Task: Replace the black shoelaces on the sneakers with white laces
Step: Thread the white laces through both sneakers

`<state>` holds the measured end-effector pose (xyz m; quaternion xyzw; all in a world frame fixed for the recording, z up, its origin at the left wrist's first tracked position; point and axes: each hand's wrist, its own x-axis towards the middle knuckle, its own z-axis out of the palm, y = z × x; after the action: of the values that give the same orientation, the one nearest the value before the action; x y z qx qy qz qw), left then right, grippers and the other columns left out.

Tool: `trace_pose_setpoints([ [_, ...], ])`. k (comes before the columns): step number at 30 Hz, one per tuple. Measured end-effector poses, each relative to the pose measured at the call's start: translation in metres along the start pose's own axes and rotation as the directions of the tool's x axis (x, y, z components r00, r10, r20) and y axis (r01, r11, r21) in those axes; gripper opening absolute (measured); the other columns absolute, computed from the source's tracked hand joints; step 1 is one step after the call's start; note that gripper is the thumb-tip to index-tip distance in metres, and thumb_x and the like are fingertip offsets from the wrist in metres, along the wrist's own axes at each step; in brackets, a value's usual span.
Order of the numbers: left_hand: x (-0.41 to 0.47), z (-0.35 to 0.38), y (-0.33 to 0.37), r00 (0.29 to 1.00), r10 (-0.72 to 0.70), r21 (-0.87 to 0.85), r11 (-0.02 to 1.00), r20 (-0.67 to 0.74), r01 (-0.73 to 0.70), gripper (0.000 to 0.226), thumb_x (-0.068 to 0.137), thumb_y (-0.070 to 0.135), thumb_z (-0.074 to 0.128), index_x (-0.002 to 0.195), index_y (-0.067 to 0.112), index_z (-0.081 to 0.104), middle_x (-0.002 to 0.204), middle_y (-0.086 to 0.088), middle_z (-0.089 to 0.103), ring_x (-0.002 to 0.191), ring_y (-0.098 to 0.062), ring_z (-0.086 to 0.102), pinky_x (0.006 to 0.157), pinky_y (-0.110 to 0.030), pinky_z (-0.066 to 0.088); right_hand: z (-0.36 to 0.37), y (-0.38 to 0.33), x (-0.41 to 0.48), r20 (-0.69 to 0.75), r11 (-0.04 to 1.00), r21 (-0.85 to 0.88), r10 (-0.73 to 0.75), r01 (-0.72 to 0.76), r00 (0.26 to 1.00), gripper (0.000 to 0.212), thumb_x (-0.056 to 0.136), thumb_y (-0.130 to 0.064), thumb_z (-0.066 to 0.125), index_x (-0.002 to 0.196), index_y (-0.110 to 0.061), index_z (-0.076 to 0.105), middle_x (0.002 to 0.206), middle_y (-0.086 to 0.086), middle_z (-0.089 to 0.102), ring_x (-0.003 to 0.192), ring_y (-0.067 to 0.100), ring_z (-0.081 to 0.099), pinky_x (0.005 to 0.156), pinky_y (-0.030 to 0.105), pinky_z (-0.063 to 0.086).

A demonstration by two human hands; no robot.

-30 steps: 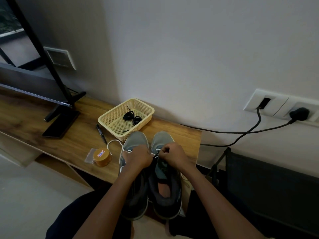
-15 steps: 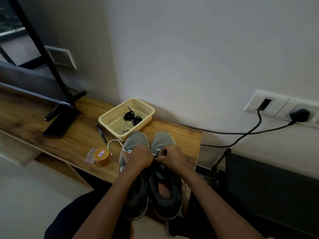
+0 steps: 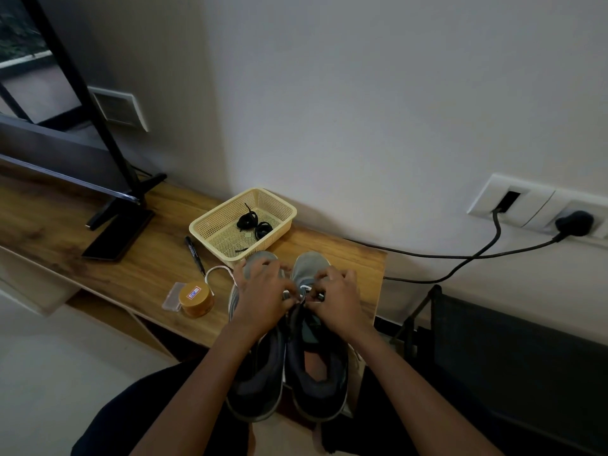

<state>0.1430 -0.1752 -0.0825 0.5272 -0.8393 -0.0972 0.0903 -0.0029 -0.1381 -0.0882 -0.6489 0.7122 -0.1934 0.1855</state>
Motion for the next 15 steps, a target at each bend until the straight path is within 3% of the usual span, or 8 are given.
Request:
trace_pose_setpoints([
  [4,-0.003,0.004,-0.002,1.000,0.018,-0.001,1.000,-0.004,-0.018,0.013,0.086,0.041,0.060,0.096,0.037,0.067,0.147,0.013,0.029,0.142,-0.019,0.006,0.111,-0.055,-0.009,-0.001,-0.001,-0.004,-0.043,0.984,-0.161,-0.085,0.077,0.995,0.019,0.084,-0.028,0.065,0.100,-0.021,0.072,0.144,-0.009,0.037,0.134,0.025,0.017,0.101,0.036,0.022],
  [11,-0.003,-0.003,-0.013,0.998,-0.021,-0.065,0.998,0.065,0.025,0.008,0.088,0.042,0.058,0.090,0.037,0.064,0.148,0.013,0.024,0.141,-0.020,0.001,0.109,-0.058,-0.011,-0.002,-0.002,-0.005,-0.046,0.967,-0.231,-0.120,0.106,0.992,0.019,0.085,-0.029,0.063,0.101,-0.023,0.071,0.147,-0.006,0.036,0.139,0.027,0.013,0.103,0.040,0.018],
  [15,0.001,-0.014,-0.029,0.991,-0.135,-0.071,0.988,0.014,0.135,0.007,0.088,0.044,0.057,0.087,0.040,0.063,0.146,0.013,0.030,0.140,-0.020,0.009,0.110,-0.055,-0.012,-0.002,0.000,-0.006,-0.047,0.970,-0.221,-0.110,0.097,0.993,0.017,0.083,-0.029,0.065,0.096,-0.022,0.072,0.146,-0.007,0.038,0.138,0.026,0.014,0.103,0.040,0.018],
])
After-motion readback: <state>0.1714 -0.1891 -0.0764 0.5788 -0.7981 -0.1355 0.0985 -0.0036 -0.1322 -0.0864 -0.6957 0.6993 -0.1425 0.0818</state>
